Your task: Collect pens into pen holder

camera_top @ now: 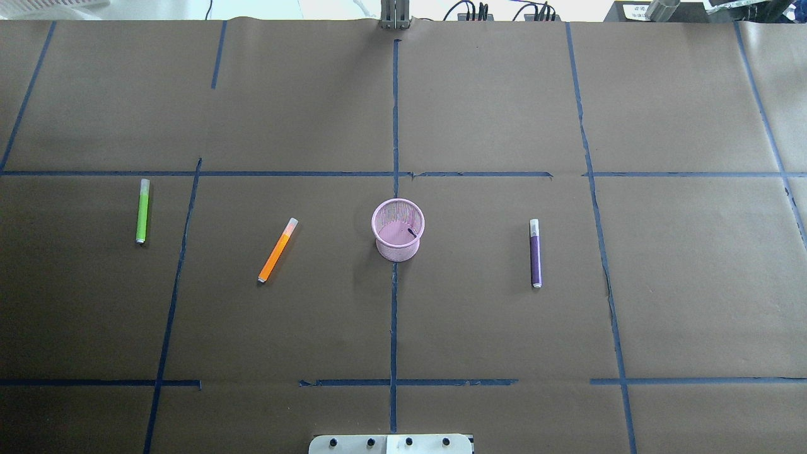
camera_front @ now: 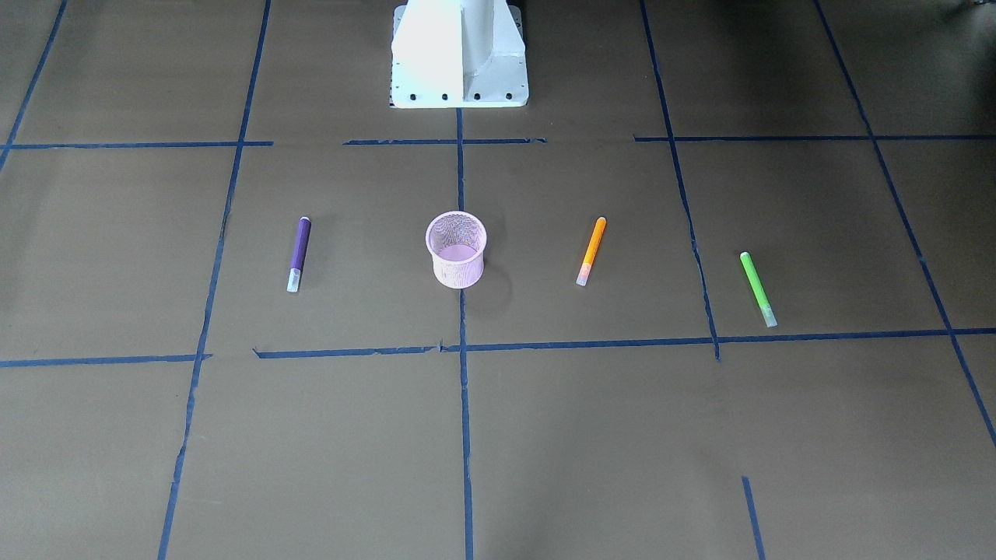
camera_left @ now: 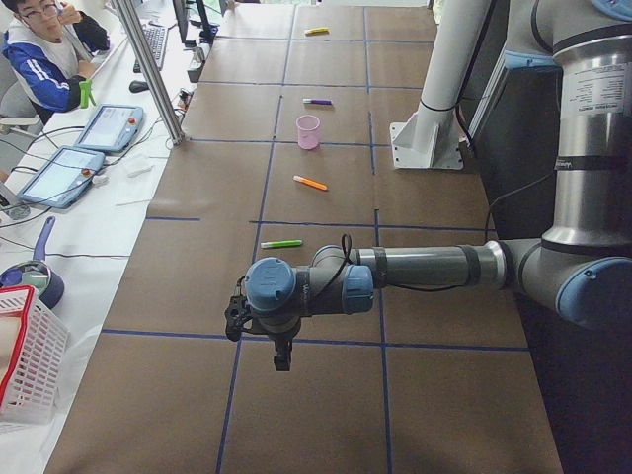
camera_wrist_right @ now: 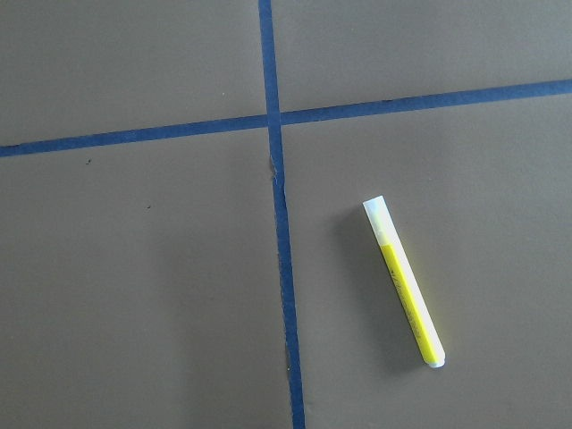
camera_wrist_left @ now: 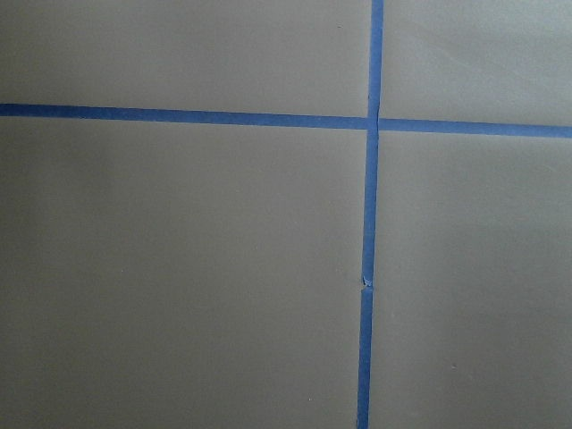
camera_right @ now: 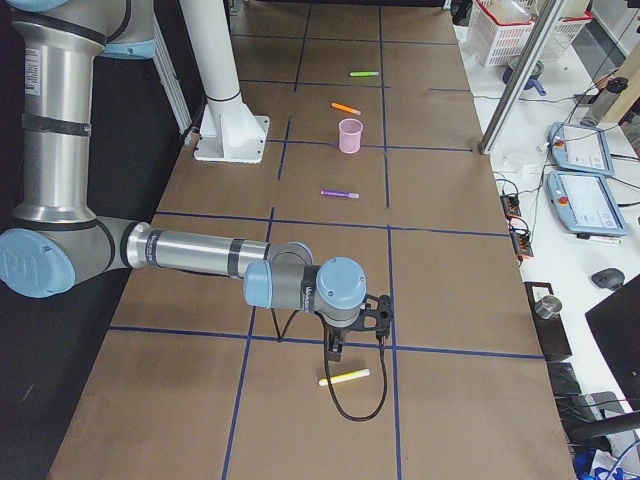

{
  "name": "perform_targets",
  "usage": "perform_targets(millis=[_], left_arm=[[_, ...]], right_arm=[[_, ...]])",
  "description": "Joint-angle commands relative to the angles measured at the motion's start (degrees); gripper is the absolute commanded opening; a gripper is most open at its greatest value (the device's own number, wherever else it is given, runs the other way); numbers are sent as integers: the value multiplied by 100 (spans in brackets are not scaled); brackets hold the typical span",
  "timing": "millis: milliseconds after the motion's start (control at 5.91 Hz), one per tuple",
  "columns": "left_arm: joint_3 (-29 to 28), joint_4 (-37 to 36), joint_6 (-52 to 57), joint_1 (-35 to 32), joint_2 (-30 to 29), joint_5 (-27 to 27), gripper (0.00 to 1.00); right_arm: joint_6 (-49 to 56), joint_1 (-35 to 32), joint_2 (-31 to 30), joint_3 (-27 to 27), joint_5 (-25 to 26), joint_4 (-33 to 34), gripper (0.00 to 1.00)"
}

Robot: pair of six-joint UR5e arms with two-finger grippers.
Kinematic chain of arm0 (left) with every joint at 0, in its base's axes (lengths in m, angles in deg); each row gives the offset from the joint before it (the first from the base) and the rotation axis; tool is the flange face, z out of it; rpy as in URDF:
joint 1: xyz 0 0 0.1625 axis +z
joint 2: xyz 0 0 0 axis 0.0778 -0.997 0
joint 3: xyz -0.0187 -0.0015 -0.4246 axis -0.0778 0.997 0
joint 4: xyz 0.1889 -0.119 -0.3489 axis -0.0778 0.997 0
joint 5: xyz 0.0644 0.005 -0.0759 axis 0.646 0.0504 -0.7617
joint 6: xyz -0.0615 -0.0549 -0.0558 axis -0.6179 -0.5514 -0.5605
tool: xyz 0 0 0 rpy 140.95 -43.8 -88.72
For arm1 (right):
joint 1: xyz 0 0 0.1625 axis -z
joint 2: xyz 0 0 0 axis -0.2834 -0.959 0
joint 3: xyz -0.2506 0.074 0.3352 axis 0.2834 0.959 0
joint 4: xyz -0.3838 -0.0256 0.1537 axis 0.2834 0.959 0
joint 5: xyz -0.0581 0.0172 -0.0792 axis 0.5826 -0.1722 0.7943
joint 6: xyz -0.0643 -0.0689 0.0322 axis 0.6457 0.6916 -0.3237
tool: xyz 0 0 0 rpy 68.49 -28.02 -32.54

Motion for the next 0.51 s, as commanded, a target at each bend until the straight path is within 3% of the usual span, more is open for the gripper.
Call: perform_targets(millis=[0,339], left_arm=[[13,13,0,0,-15,-15,100],[65,48,-35,9,-103,-59,100]], right_arm=[[-7,0,7,-14,-1,0,100],[-15,0,24,-145,8,-9,100]])
